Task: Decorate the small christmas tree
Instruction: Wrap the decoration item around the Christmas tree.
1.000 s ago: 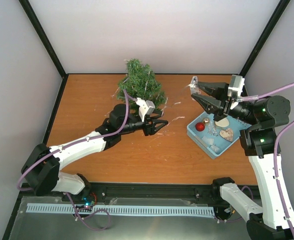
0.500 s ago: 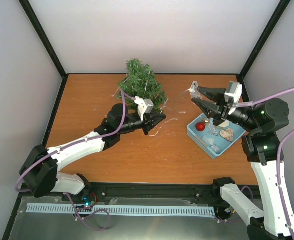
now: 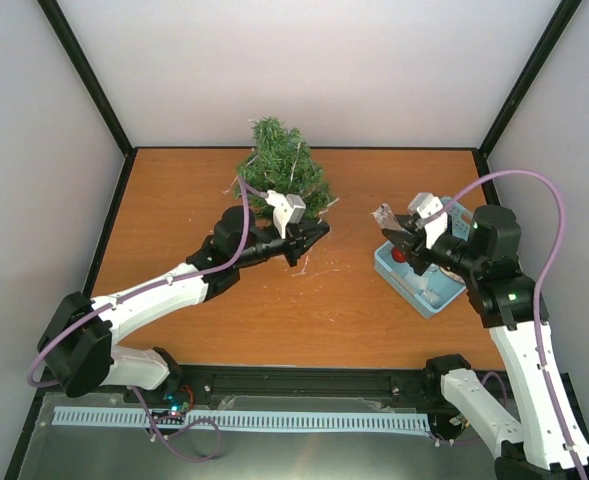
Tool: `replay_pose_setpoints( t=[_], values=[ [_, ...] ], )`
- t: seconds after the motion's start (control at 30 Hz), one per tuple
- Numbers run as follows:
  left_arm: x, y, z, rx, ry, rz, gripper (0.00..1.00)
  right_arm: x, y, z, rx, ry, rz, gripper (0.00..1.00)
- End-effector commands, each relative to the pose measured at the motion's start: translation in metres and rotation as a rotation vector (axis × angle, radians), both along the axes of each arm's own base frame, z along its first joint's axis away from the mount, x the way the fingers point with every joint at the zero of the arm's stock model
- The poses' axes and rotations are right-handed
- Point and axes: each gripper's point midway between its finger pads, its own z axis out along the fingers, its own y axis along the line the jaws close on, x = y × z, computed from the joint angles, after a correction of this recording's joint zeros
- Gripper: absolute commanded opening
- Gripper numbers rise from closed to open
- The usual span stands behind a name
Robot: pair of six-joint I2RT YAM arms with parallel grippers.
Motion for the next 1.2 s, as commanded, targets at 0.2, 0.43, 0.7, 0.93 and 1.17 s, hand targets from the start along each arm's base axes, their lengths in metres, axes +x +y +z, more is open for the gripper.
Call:
replay_pose_setpoints(
  t=[0.2, 0.43, 0.7, 0.93, 1.17],
  values=[
    [0.005, -0.001, 0.031, -0.049, -0.049, 0.028, 0.01, 0.048, -0.103, -0.046, -0.303, 0.078, -0.624, 0.15],
    [-0.004, 0.006, 0.028, -0.045, -0.058, 0.024, 0.01, 0.052, -0.136, -0.009, -0.268, -0.089, -0.833, 0.15],
    [-0.015, 0.013, 0.020, -0.030, -0.082, 0.004, 0.01, 0.064, -0.153, 0.060, -0.189, -0.315, -0.966, 0.15],
    [-0.020, 0.009, 0.006, 0.014, -0.115, -0.039, 0.01, 0.076, -0.138, 0.101, -0.141, -0.411, -0.897, 0.15],
    [-0.024, 0.005, -0.006, 0.039, -0.139, -0.082, 0.01, 0.060, -0.118, 0.195, 0.004, -0.645, -0.794, 0.13]
  ],
)
